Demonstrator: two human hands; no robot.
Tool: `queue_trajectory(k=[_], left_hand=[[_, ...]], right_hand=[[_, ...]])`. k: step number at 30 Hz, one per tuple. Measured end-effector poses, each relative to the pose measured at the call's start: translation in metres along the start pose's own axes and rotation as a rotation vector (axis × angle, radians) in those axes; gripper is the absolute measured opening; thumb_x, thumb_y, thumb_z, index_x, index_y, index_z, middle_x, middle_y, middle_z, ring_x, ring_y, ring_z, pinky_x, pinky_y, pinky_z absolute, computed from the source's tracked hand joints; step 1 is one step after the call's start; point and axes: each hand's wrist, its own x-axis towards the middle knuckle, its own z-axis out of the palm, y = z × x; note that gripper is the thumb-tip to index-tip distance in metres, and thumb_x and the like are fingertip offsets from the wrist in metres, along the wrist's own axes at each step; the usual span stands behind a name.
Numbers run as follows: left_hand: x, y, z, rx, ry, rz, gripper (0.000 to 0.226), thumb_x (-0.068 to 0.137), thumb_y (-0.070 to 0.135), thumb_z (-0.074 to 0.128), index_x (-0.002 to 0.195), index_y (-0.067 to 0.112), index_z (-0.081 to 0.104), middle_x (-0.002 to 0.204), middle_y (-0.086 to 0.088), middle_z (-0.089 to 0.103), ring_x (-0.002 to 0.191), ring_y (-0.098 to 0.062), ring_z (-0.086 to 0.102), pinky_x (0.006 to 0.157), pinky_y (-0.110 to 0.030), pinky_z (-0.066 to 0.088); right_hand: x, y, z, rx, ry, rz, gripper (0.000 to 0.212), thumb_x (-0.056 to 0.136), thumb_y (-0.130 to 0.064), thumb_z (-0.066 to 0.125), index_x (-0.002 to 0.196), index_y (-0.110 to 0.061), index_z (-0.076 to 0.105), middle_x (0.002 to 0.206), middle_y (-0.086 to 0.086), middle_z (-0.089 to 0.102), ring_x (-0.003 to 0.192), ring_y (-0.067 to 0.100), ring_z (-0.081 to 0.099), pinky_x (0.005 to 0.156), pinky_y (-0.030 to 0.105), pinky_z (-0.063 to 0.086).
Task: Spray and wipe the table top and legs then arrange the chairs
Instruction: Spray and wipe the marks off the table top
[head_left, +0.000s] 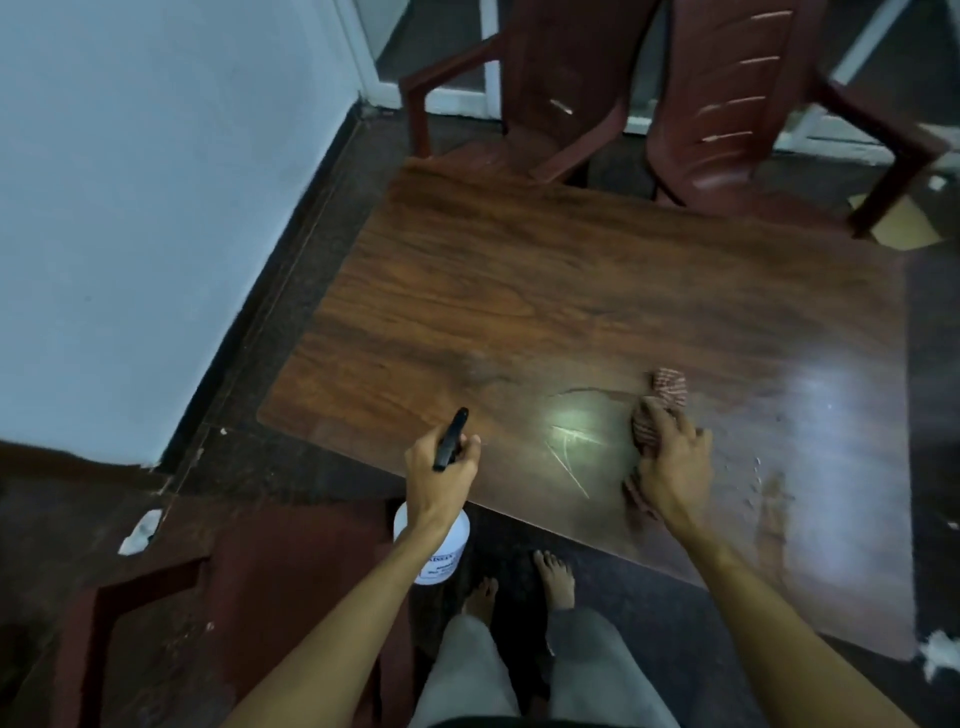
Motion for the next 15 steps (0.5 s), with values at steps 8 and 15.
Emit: queue_trajectory(k=[8, 15], left_hand=[[-0.014, -0.013, -0.001, 0.057, -0.104, 0.037, 0.041, 0.090, 0.024, 0.073, 0.058, 0.017, 0.047, 0.049, -0.001, 0.046, 0.045, -0.017, 0.044, 0.050, -0.031, 0.040], [-0.014, -0.034, -0.031, 0.056, -0.068, 0.008, 0.046, 0.090, 0.023, 0.072, 0.054, 0.015, 0.044, 0.046, 0.002, 0.043, 0.044, -0.018, 0.040, 0.052, -0.028, 0.035]], right_hand=[[-0.026, -0.003, 0.000, -0.053, -0.058, 0.168, 0.078, 0.081, 0.003, 0.053, 0.152, -0.024, 0.037, 0.141, 0.008, 0.040, 0.114, 0.036, 0.038, 0.079, 0.049, 0.050], [-0.068, -0.073, 0.041, -0.078, -0.184, -0.147, 0.079, 0.077, 0.001, 0.057, 0.148, -0.030, 0.044, 0.144, 0.004, 0.041, 0.119, 0.031, 0.038, 0.074, 0.046, 0.054]])
